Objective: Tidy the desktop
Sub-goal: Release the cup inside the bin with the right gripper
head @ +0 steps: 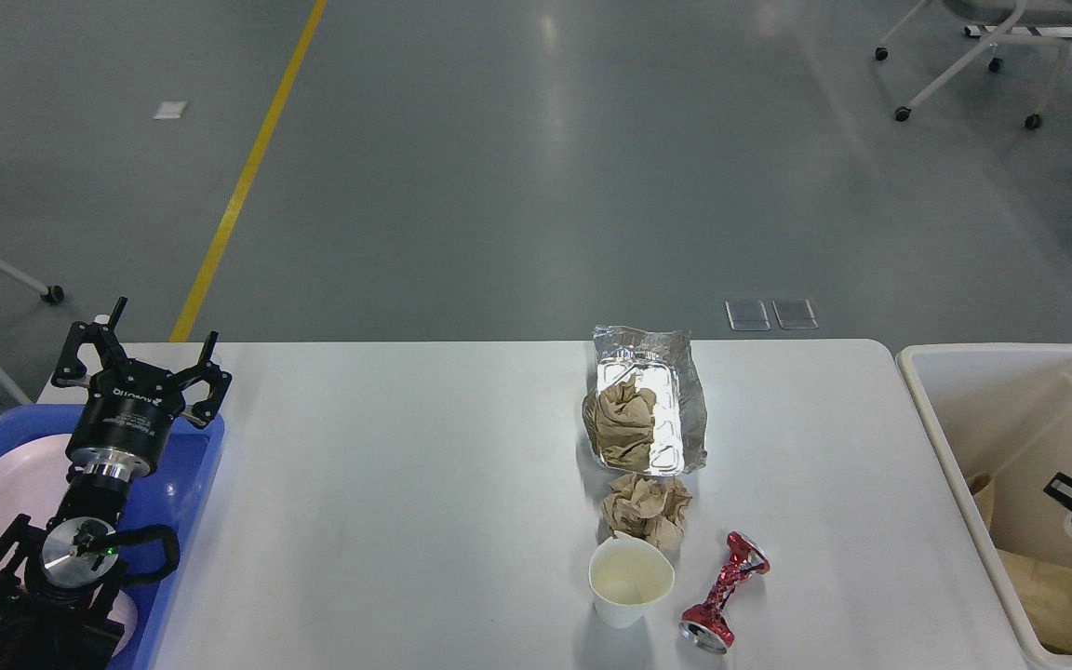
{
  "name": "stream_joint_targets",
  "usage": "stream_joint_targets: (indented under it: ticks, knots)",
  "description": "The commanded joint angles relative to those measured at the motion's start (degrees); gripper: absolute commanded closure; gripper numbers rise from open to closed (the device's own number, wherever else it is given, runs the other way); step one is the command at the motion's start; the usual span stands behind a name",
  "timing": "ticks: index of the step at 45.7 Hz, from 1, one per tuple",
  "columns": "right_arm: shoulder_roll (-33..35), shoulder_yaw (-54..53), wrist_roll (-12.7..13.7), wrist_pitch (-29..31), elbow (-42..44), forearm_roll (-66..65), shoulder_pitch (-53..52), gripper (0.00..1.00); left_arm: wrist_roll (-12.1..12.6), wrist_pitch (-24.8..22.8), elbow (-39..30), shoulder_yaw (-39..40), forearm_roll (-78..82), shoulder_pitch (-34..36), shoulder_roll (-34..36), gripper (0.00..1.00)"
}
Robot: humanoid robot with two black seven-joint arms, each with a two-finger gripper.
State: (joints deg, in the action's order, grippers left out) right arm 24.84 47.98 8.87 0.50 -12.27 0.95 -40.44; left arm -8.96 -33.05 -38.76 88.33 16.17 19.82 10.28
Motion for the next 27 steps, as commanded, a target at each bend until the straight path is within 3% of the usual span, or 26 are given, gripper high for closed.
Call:
stream_joint_targets:
  ticks: [1, 24, 25, 27]
  knots:
    - [-3.4, -0.3, 0.1, -4.4, 4.4, 0.2, 5.5, 1.0, 0.0, 0.0, 0.0, 0.0, 0.0, 0.0, 0.0, 0.04]
    - [-5.7, -0.6, 0.0, -6.1, 4.9, 0.8, 9.5, 1.0, 0.0, 0.0, 0.0, 0.0, 0.0, 0.0, 0.0, 0.04]
    - [-5.7, -0.6, 0.0, -6.3, 4.9, 0.8, 9.5, 0.97, 0.0, 0.0, 0.0, 0.0, 0.0, 0.0, 0.0, 0.04]
    - [-5.7, -0.5, 0.0, -7.1, 4.9, 0.9, 9.5, 0.79, 0.0, 0.0, 0.0, 0.0, 0.0, 0.0, 0.0, 0.04]
